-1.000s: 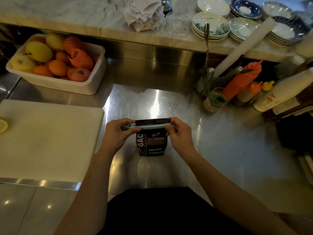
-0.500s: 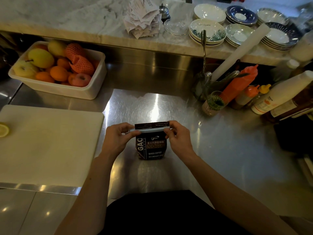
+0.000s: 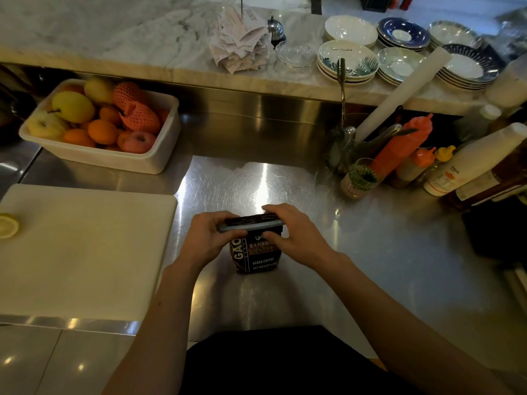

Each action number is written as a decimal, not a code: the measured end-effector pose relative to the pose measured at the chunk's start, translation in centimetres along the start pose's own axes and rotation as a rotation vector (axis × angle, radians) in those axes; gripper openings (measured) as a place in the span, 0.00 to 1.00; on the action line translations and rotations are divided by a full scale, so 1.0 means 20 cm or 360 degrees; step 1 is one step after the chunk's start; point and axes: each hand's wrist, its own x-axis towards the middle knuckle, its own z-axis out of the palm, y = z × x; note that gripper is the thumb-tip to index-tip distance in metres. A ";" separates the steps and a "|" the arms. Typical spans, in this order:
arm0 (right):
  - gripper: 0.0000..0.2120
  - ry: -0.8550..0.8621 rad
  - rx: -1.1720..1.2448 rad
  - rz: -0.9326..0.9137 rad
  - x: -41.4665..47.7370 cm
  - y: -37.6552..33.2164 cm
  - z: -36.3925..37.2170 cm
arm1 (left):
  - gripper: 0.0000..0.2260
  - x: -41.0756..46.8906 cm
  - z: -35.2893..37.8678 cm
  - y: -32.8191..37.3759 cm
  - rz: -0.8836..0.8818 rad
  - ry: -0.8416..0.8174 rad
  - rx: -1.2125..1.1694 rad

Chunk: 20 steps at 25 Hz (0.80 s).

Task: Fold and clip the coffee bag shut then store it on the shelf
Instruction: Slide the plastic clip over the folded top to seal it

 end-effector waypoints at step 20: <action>0.10 -0.0377 -0.0672 -0.0250 0.11 -0.10 -0.06 | 0.10 -0.02 -0.03 -0.02 -0.0009 -0.0021 -0.0084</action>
